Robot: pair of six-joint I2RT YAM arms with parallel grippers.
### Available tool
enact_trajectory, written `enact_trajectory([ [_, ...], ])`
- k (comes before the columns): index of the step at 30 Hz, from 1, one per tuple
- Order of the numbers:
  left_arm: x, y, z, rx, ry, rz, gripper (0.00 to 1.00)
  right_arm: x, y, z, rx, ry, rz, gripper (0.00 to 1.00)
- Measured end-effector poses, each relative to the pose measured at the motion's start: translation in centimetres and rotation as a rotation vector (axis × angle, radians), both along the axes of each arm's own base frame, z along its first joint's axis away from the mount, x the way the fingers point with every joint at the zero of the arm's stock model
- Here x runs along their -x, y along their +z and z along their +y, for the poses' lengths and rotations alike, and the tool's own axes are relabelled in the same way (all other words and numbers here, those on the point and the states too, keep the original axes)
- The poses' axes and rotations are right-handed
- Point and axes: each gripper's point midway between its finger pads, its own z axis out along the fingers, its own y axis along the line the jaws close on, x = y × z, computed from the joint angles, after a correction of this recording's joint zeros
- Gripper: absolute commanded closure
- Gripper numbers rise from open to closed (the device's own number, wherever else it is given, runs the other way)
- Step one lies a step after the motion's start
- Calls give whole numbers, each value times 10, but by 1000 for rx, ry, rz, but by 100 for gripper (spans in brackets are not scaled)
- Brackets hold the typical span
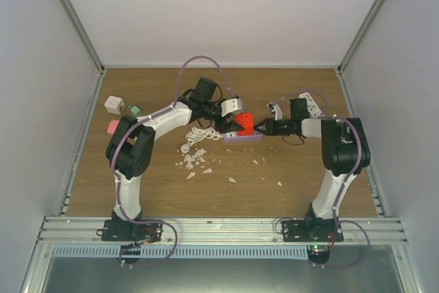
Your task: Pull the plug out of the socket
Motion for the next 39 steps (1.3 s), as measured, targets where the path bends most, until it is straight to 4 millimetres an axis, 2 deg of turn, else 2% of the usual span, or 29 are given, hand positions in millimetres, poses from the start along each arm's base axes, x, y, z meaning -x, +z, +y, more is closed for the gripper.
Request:
enact_trajectory([
  [3,-5,6,14,-18,16,3,70,1,1,-1,14,0,-8,91],
  [9,-10,27,61,-64,64,9,70,6,4,-2,27,10,-20,86],
  [16,-19,52,141,-137,186,20,70,11,12,-3,36,29,-45,79],
  [21,-14,64,201,-195,274,32,70,12,21,-3,41,42,-79,76],
  [26,1,73,258,-265,353,35,70,13,22,-3,52,60,-96,73],
  [30,16,72,298,-329,423,47,70,14,25,-3,60,73,-114,72],
  [35,43,54,343,-436,486,96,70,11,34,-2,67,86,-156,72],
  [39,69,35,367,-545,492,135,70,8,39,-2,76,95,-186,71],
])
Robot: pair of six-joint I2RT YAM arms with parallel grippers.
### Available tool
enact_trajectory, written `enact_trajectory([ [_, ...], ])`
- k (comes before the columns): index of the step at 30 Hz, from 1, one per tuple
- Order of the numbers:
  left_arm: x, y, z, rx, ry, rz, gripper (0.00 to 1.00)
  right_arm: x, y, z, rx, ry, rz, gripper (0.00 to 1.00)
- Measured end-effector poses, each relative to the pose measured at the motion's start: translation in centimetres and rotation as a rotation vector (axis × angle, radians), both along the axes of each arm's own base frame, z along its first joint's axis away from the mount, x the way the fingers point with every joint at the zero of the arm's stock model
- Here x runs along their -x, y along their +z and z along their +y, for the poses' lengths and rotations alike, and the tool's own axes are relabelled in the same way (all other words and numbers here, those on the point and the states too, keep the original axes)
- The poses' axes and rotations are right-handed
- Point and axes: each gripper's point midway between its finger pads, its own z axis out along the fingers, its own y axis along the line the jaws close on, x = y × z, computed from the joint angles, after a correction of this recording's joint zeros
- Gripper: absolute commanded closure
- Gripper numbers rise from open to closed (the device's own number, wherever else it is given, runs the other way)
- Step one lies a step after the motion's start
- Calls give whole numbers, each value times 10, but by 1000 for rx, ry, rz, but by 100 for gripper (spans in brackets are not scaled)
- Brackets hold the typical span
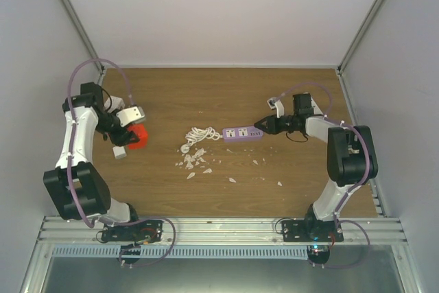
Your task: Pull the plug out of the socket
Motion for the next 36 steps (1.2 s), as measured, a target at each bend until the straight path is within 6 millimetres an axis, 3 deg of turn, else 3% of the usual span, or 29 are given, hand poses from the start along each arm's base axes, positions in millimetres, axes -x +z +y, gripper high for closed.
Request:
enact_trajectory([
  [5,31,-27,14,-106,-14,100,69,0,-1,2,16,11,-16,71],
  [12,47,-50,26,-207,-1,204,68,2,-1,7,28,35,-33,71],
  [24,44,-101,20,-321,29,432,67,0,18,8,72,82,-149,70],
  [30,30,-103,21,-381,71,464,63,1,29,7,89,102,-208,68],
  [36,22,-106,19,-427,102,503,50,3,29,7,106,125,-234,64],
])
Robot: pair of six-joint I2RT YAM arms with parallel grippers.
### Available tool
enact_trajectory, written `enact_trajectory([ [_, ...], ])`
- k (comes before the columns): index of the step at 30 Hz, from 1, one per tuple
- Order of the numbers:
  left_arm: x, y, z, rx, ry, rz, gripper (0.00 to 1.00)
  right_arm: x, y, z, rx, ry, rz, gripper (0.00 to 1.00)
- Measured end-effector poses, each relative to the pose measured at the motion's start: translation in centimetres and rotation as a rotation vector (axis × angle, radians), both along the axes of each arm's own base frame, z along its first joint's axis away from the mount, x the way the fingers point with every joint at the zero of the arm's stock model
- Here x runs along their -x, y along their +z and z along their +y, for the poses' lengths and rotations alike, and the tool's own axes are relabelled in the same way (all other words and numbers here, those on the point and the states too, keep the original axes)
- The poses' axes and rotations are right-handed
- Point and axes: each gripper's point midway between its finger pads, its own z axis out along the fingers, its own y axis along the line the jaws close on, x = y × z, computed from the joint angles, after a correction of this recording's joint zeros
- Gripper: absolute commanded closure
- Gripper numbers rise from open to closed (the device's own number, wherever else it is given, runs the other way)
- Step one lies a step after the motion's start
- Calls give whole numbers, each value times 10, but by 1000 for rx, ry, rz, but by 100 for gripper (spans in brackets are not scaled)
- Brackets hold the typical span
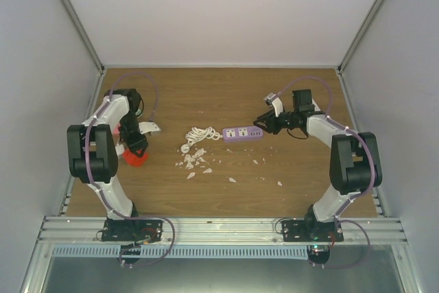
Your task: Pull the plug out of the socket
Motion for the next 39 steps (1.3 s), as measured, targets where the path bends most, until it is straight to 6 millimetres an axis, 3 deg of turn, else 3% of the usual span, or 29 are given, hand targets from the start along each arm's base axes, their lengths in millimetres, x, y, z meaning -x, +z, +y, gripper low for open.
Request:
enact_trajectory([
  [10,-4,-4,-4,-51,2,29,36,4,1,-2,35,37,-47,58],
  [21,-13,-14,-19,-34,-25,38,22,6,-1,-4,75,70,-86,39],
  [25,-17,-11,-23,-16,-21,27,13,3,3,-4,87,85,-118,34],
  [28,-23,-5,-28,14,-12,6,2,-3,11,-3,102,104,-162,28],
  [33,-40,10,-37,63,8,-49,1,-12,22,2,145,179,-257,15],
  [39,-48,17,-45,105,23,-77,1,-7,16,15,217,330,-347,10],
])
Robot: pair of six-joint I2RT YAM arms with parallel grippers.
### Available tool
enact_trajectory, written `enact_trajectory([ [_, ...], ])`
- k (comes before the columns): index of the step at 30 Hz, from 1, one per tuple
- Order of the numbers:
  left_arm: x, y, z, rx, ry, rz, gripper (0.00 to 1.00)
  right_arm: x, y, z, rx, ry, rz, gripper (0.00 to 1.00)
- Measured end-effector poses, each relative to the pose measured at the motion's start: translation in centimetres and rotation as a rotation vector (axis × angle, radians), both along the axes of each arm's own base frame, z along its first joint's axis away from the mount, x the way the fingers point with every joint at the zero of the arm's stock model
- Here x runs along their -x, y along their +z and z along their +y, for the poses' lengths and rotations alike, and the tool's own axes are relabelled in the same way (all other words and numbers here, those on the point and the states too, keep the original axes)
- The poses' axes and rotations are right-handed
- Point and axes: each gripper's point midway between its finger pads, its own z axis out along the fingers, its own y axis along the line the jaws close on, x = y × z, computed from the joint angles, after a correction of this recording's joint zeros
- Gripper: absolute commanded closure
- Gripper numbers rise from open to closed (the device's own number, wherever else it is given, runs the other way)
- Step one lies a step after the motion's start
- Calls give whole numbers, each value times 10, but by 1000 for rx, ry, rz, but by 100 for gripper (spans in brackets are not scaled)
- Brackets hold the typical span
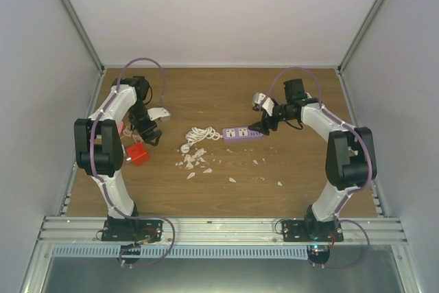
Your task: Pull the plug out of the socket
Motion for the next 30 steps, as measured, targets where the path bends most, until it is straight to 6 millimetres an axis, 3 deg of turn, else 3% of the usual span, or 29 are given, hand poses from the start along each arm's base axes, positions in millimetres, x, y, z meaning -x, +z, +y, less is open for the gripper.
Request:
enact_trajectory([
  [9,-13,4,-10,51,69,-50,1,29,-36,36,153,260,-59,10],
  [14,-25,13,-18,99,111,-103,1,25,-47,51,197,311,-65,11],
  [20,-30,22,-24,139,135,-140,1,14,-55,55,242,317,-72,12],
  [26,-35,27,-29,170,153,-166,1,3,-54,74,248,310,-57,14],
  [30,-39,29,-33,194,175,-178,1,-1,-36,104,201,265,-20,16],
])
